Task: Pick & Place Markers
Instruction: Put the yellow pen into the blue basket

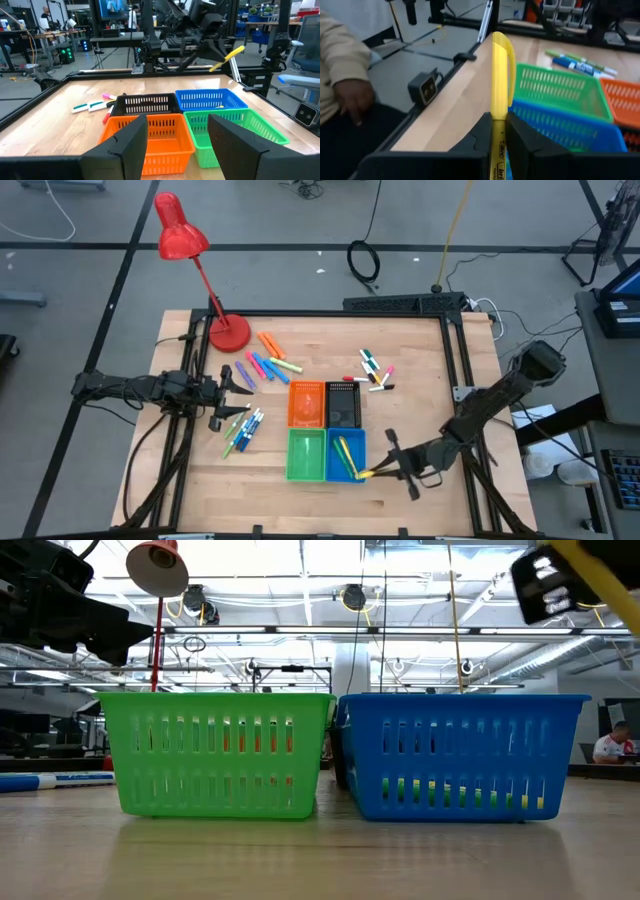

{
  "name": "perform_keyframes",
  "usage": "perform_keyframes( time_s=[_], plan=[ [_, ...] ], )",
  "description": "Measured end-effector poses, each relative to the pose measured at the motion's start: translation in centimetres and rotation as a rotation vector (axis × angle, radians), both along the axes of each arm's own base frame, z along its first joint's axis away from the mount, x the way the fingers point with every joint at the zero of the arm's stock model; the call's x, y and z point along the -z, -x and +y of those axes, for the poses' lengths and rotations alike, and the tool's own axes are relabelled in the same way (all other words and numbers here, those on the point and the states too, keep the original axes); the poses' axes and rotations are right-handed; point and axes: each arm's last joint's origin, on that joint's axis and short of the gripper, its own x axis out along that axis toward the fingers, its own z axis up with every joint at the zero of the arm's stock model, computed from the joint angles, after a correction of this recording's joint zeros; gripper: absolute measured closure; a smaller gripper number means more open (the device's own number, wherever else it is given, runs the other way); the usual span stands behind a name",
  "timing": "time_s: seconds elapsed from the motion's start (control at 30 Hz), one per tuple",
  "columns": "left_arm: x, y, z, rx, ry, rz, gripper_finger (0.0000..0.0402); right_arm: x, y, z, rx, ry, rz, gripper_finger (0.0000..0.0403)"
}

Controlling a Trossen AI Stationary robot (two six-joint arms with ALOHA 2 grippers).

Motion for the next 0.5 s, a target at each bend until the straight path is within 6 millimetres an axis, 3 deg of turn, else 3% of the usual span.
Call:
perform_keyframes(
  time_s=[0.23, 0.5],
  plan=[
    [0.0, 0.0, 0.0, 0.000, 0.000, 0.000, 0.0190, -1.3, -4.6, 2.1, 0.051, -0.030, -0.042, 0.0379],
    [0.0, 0.0, 0.0, 0.000, 0.000, 0.000, 0.0190, 1.3, -8.0, 1.3, 0.206, -0.181, -0.047, 0.0378]
  ],
)
